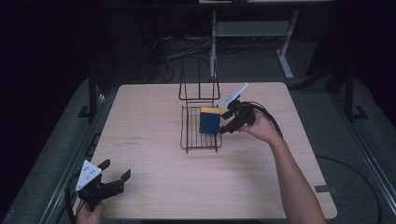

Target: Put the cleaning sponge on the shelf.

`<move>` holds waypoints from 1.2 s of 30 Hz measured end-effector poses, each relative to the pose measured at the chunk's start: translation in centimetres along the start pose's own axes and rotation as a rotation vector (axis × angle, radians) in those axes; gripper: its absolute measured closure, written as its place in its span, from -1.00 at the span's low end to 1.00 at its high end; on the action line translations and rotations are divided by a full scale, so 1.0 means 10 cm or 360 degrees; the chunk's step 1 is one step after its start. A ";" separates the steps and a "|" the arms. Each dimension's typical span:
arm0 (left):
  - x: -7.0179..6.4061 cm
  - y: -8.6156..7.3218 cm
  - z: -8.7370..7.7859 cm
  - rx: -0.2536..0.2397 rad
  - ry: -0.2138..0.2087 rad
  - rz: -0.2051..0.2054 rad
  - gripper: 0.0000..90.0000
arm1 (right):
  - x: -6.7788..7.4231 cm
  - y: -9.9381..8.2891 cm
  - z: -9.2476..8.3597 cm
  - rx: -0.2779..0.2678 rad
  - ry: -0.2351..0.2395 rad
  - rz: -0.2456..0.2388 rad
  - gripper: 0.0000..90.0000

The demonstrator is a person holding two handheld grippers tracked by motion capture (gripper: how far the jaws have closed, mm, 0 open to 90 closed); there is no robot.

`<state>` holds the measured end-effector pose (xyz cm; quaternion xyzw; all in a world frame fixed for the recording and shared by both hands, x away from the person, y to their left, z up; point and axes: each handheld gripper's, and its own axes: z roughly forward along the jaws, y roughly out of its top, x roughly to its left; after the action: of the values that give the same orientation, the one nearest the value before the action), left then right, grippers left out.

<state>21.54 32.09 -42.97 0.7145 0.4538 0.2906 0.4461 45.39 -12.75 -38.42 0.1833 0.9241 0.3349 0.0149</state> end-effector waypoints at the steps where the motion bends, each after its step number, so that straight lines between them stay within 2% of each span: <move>1: 0.00 0.00 0.00 0.0003 0.0000 0.0003 -0.69 | 0.01 -0.01 -0.01 -0.0002 -0.0002 -0.0004 -0.48; 8: -0.01 0.00 0.01 0.0011 -0.0003 0.0014 -0.69 | 0.04 -0.08 -0.06 -0.0019 -0.0004 -0.0005 -0.48; 21: -0.01 0.00 0.01 0.0009 0.0003 0.0009 -0.69 | 0.08 -0.17 -0.10 0.0005 -0.0014 0.0010 -0.48; 25: -0.01 0.00 0.01 0.0009 0.0000 0.0011 -0.69 | 0.08 -0.18 -0.14 -0.0010 -0.0021 -0.0003 -0.48; 31: -0.02 0.00 0.01 0.0008 -0.0002 0.0008 -0.69 | 0.09 -0.24 -0.19 -0.0039 -0.0022 0.0027 -0.49; 34: -0.02 0.01 0.02 0.0010 -0.0005 0.0008 -0.69 | 0.11 -0.31 -0.19 -0.0022 -0.0018 0.0041 -0.50; 36: -0.03 0.01 0.02 0.0012 -0.0004 0.0012 -0.69 | 0.11 -0.33 -0.18 0.0010 0.0011 0.0049 -0.50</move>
<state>21.59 31.77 -42.97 0.7183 0.4517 0.2897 0.4428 42.98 -15.74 -38.97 0.1964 0.9223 0.3328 0.0060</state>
